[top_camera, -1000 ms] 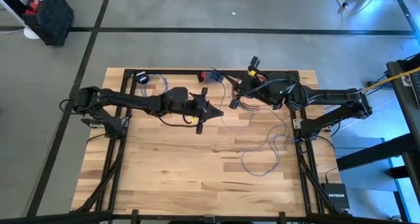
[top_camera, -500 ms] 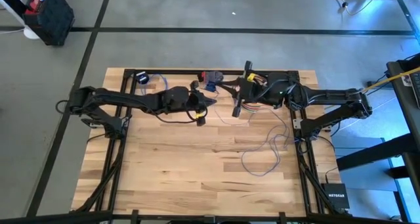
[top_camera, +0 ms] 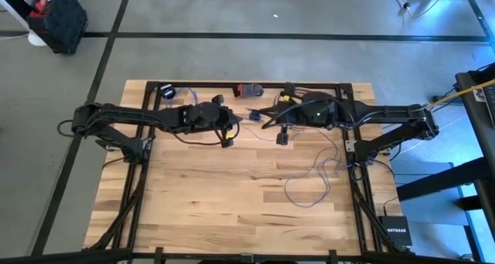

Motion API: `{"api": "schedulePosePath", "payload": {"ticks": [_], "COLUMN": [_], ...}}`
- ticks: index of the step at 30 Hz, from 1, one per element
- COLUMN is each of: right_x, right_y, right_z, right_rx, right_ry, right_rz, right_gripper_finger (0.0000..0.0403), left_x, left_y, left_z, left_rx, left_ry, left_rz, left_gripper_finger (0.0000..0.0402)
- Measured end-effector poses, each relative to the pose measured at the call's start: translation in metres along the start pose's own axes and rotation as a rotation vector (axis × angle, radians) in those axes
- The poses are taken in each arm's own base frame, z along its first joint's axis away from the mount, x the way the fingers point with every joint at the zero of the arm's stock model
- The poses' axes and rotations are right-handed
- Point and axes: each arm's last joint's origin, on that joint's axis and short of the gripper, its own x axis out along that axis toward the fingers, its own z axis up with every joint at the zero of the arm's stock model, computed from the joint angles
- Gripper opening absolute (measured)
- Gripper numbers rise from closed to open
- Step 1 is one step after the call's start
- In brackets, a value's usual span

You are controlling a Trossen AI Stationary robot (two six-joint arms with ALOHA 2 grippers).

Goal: Coil cords
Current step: Coil the blue wire on the black spool

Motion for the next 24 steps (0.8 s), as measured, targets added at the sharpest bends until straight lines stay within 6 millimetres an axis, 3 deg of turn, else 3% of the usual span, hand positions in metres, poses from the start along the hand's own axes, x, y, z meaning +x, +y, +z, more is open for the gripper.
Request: {"api": "schedulePosePath", "payload": {"ticks": [7, 14, 24], "right_x": [-0.001, -0.002, 0.000], "right_y": [0.004, 0.005, 0.007], "right_z": [-0.015, -0.019, -0.041], "right_rx": [0.013, 0.030, -0.029], "right_ry": [0.152, 0.195, 0.373], "right_rz": [0.041, 0.049, -0.055], "right_gripper_finger": [0.0003, 0.0003, 0.0003], "left_x": [0.001, 0.001, -0.029], "left_y": [0.004, 0.004, -0.013], "left_z": [-0.007, -0.008, 0.014], "left_rx": [-0.027, -0.042, -0.058], "left_ry": [0.063, 0.076, -0.084], "left_rz": [0.007, 0.003, -0.064], "left_gripper_finger": [0.0004, 0.0004, 0.0007]}}
